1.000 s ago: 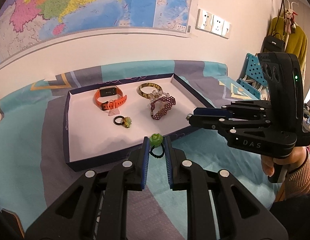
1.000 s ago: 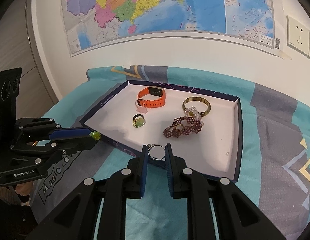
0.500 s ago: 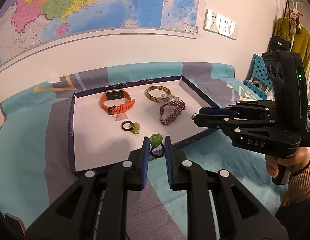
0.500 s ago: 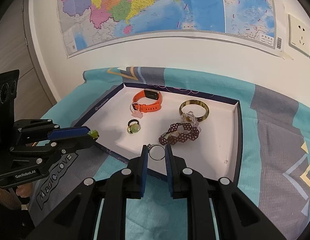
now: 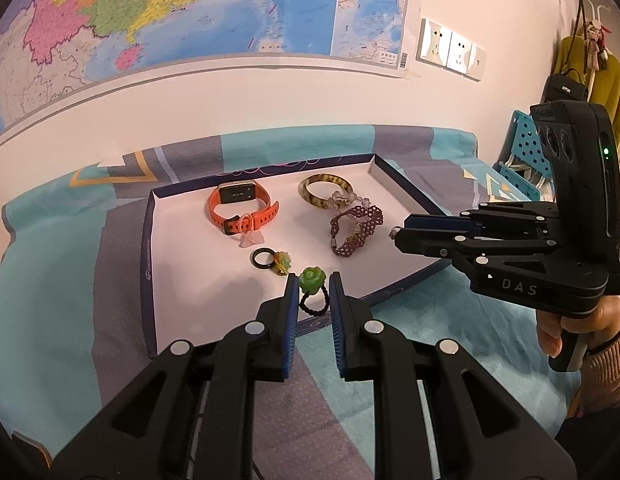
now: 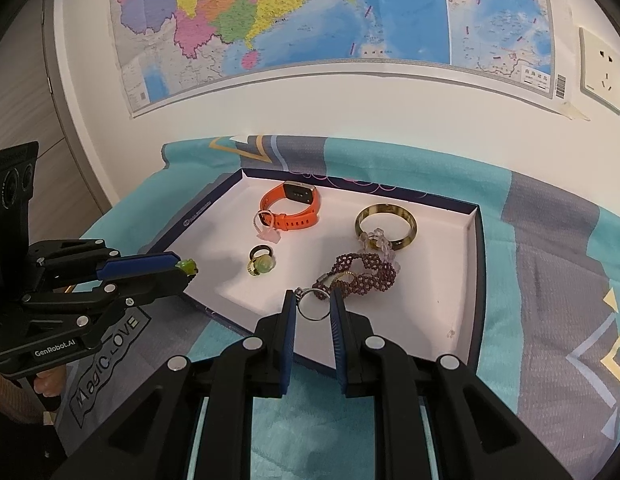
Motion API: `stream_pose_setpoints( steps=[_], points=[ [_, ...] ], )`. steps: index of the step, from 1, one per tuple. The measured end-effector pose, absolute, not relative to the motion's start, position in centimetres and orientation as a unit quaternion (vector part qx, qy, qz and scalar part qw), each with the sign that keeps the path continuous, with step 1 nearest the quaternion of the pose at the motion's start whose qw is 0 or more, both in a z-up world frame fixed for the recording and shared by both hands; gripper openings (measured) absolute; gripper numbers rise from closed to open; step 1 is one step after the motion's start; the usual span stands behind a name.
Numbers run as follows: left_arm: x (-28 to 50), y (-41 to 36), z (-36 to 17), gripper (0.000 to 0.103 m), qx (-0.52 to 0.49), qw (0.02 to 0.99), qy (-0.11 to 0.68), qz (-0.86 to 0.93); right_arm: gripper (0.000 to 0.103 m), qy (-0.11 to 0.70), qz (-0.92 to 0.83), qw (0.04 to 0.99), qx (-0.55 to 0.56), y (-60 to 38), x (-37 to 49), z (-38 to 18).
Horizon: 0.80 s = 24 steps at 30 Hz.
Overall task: Organize jewelry
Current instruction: 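Carry the green ring with the left tool into the box while the right tool carries the silver ring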
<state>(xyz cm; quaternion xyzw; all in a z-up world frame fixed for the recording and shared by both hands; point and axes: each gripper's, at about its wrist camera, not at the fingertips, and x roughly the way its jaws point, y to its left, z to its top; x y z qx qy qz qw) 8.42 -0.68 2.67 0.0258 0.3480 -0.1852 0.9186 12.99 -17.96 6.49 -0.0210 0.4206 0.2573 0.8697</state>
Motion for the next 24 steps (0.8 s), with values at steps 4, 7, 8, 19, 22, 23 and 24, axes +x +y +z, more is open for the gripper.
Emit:
stream_pose_setpoints(
  steps=[4,7,8,19,22,23,24],
  points=[
    [9.0,-0.6,2.5,0.016,0.026,0.918,0.351,-0.181,0.015,0.424,0.257,0.868,-0.022,-17.8,13.5,6.2],
    [9.5,-0.6,2.2,0.016,0.025,0.918,0.354,-0.177,0.015,0.43,0.255,0.866,-0.023,-17.6,13.9,5.8],
    [9.6,-0.6,2.1,0.016,0.025,0.918,0.355,-0.176,0.015,0.432,0.256,0.865,-0.022,-17.6,14.0,5.7],
    [11.6,-0.7,0.4,0.016,0.018,0.911,0.377,-0.166,0.015,0.453,0.248,0.856,-0.027,-17.1,15.2,4.0],
    [12.0,-0.6,-0.1,0.016,0.013,0.908,0.384,-0.164,0.015,0.46,0.243,0.854,-0.028,-17.0,15.5,3.3],
    [12.1,-0.6,-0.3,0.016,0.011,0.908,0.386,-0.163,0.015,0.461,0.241,0.853,-0.028,-17.0,15.5,3.2],
    [12.1,-0.6,-0.4,0.016,0.011,0.908,0.387,-0.161,0.016,0.464,0.24,0.852,-0.028,-17.0,15.6,3.0]
  ],
)
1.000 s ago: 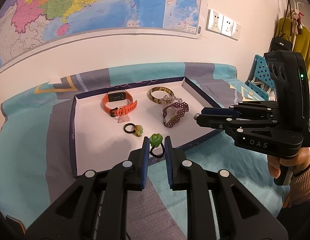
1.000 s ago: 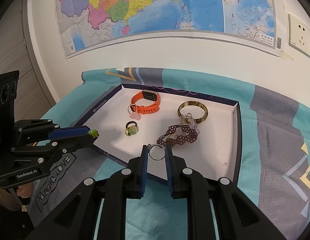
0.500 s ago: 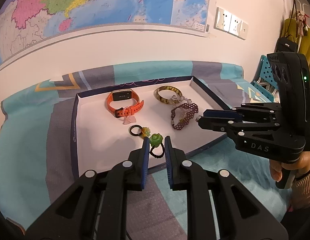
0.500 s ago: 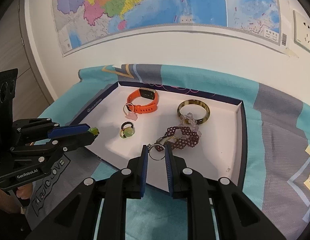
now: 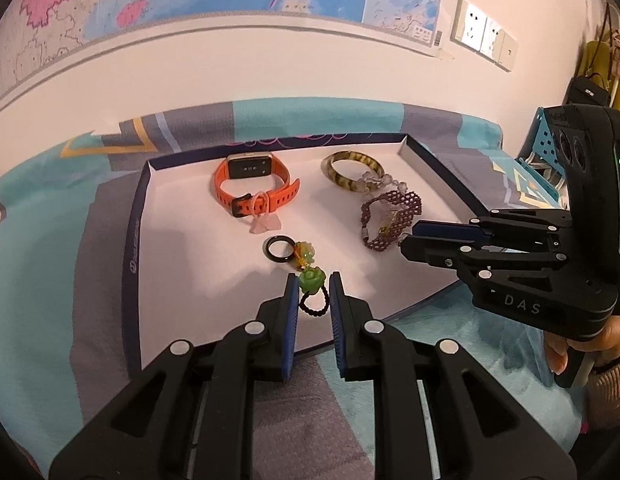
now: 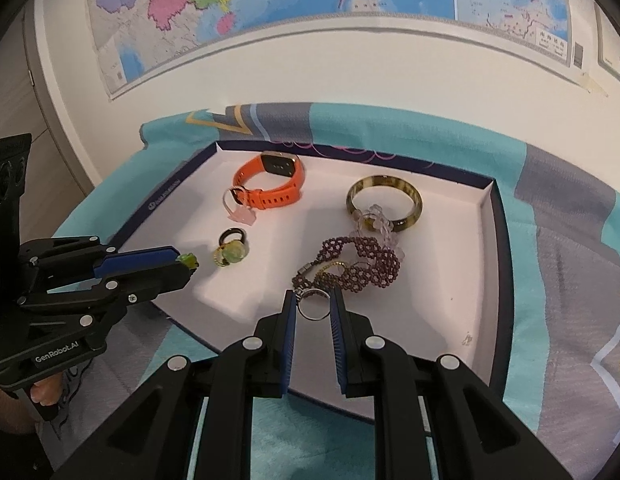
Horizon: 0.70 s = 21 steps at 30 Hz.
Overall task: Organize jewelry
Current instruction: 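Carry the green ring with the left tool into the box while the right tool carries the silver ring, then open both tools to drop the green and silver rings in the box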
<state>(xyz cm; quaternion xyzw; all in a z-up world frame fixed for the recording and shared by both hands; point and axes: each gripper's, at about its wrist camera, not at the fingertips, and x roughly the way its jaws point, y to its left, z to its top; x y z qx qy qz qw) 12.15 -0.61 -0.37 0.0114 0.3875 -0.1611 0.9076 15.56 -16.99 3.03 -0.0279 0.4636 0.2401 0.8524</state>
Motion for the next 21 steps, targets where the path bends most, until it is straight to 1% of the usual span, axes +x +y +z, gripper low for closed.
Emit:
stream_pose_setpoints(
  steps=[14,16,17,18,19,20,21],
  points=[
    [12.6,-0.7,-1.0,0.018,0.01,0.904,0.398,-0.154,0.016,0.47,0.237,0.85,-0.032,-16.7,15.7,2.4],
    [12.4,-0.5,-0.9,0.029,0.008,0.906,0.396,-0.151,0.017,0.468,0.237,0.851,-0.03,-16.8,15.5,2.6],
    [12.3,-0.4,-0.9,0.032,0.008,0.907,0.394,-0.149,0.021,0.467,0.237,0.852,-0.028,-16.8,15.4,2.7],
    [12.1,-0.3,-0.7,0.038,0.008,0.909,0.391,-0.147,0.025,0.464,0.237,0.853,-0.026,-17.0,15.2,2.9],
    [11.9,-0.2,-0.5,0.044,0.01,0.911,0.387,-0.145,0.027,0.461,0.237,0.855,-0.024,-17.1,15.1,3.1],
    [11.6,-0.1,-0.3,0.047,0.011,0.913,0.383,-0.142,0.031,0.458,0.236,0.857,-0.022,-17.2,15.0,3.2],
    [11.3,0.0,-0.2,0.052,0.011,0.915,0.379,-0.141,0.037,0.455,0.234,0.859,-0.019,-17.4,14.8,3.5]
  ],
)
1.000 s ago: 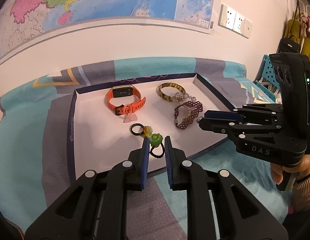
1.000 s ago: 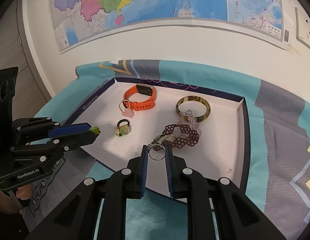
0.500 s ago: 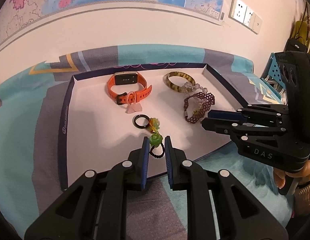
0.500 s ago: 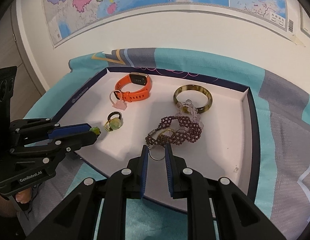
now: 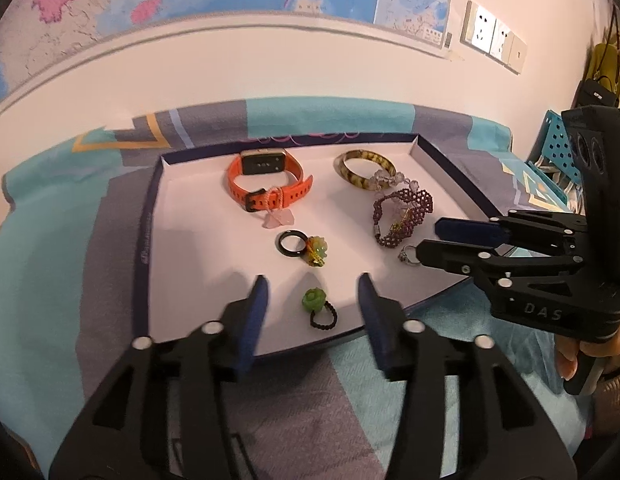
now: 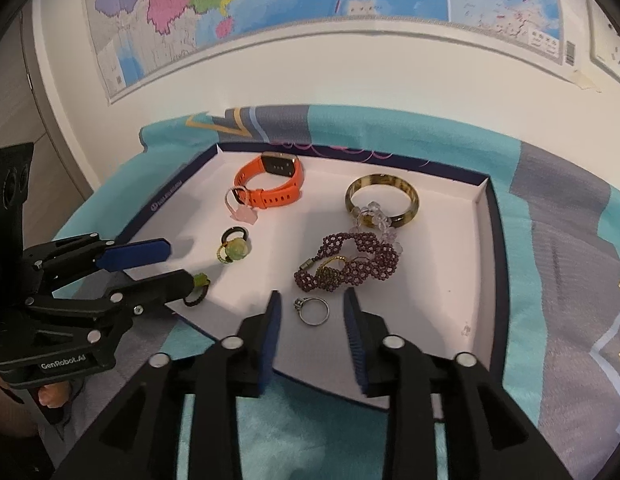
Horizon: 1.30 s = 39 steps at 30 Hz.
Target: Organize jewelry
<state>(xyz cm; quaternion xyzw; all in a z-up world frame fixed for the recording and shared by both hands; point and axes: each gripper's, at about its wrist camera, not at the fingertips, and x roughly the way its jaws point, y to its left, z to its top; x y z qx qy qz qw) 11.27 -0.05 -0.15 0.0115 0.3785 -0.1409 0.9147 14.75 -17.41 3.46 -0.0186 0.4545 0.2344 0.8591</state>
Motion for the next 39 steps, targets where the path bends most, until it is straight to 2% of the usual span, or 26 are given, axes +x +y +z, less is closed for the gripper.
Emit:
stream_pose_setpoints(
  steps=[1,3,5,6,11,39],
  points=[
    [10.9,0.0,0.0,0.061,0.012,0.916,0.375,-0.14,0.041,0.451,0.233,0.861,-0.016,-17.6,14.5,3.7],
    [10.1,0.2,0.5,0.078,0.017,0.922,0.364,-0.129,0.056,0.445,0.229,0.866,-0.012,-18.0,14.1,4.0],
    [9.1,0.3,0.8,0.084,0.026,0.927,0.355,-0.121,0.065,0.439,0.226,0.869,-0.011,-18.2,13.6,4.3],
    [8.7,0.3,1.0,0.095,0.028,0.928,0.352,-0.118,0.074,0.436,0.221,0.872,-0.011,-18.4,13.2,4.4],
    [6.6,0.5,1.2,0.097,0.038,0.935,0.342,-0.09,0.096,0.426,0.2,0.882,-0.013,-18.9,11.5,4.7],
    [2.2,1.2,1.0,0.097,0.005,0.936,0.351,-0.023,0.096,0.414,0.19,0.89,-0.016,-18.9,5.3,5.0]
  ],
)
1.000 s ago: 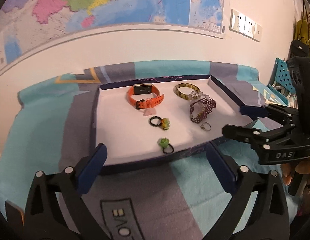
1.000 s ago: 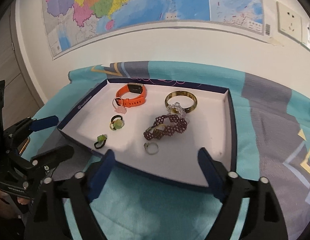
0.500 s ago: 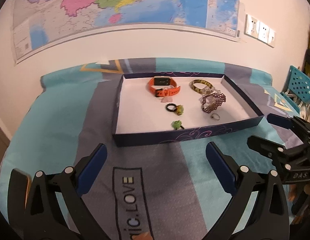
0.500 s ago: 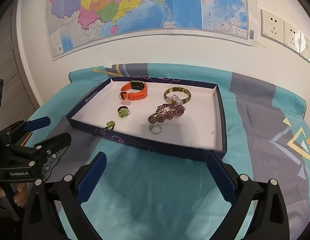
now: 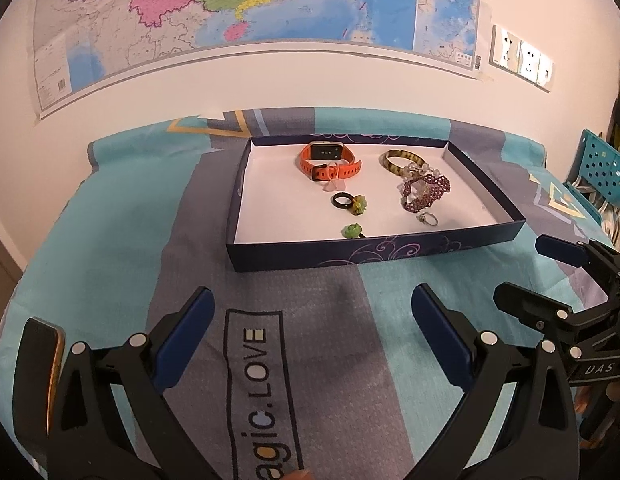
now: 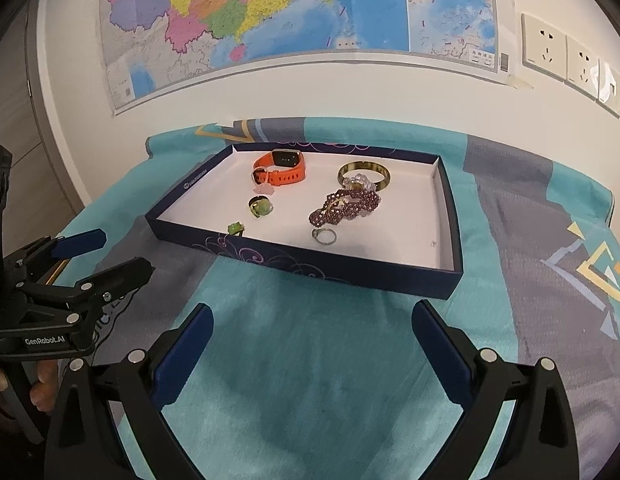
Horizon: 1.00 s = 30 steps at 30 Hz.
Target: Organize jewelry
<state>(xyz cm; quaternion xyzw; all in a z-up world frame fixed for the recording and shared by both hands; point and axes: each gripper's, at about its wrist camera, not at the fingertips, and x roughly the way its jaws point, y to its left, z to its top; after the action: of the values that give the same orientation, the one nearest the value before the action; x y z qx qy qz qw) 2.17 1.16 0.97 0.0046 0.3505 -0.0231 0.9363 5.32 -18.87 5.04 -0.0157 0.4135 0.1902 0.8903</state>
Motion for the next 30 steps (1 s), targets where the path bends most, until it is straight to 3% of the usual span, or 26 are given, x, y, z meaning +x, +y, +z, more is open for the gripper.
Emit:
stream_pose_setpoints(
  steps=[30],
  points=[
    [1.85,0.75,0.72,0.097,0.009,0.934,0.356,-0.02,0.096,0.42,0.19,0.887,-0.013,-18.79,4.93,4.69]
  ],
)
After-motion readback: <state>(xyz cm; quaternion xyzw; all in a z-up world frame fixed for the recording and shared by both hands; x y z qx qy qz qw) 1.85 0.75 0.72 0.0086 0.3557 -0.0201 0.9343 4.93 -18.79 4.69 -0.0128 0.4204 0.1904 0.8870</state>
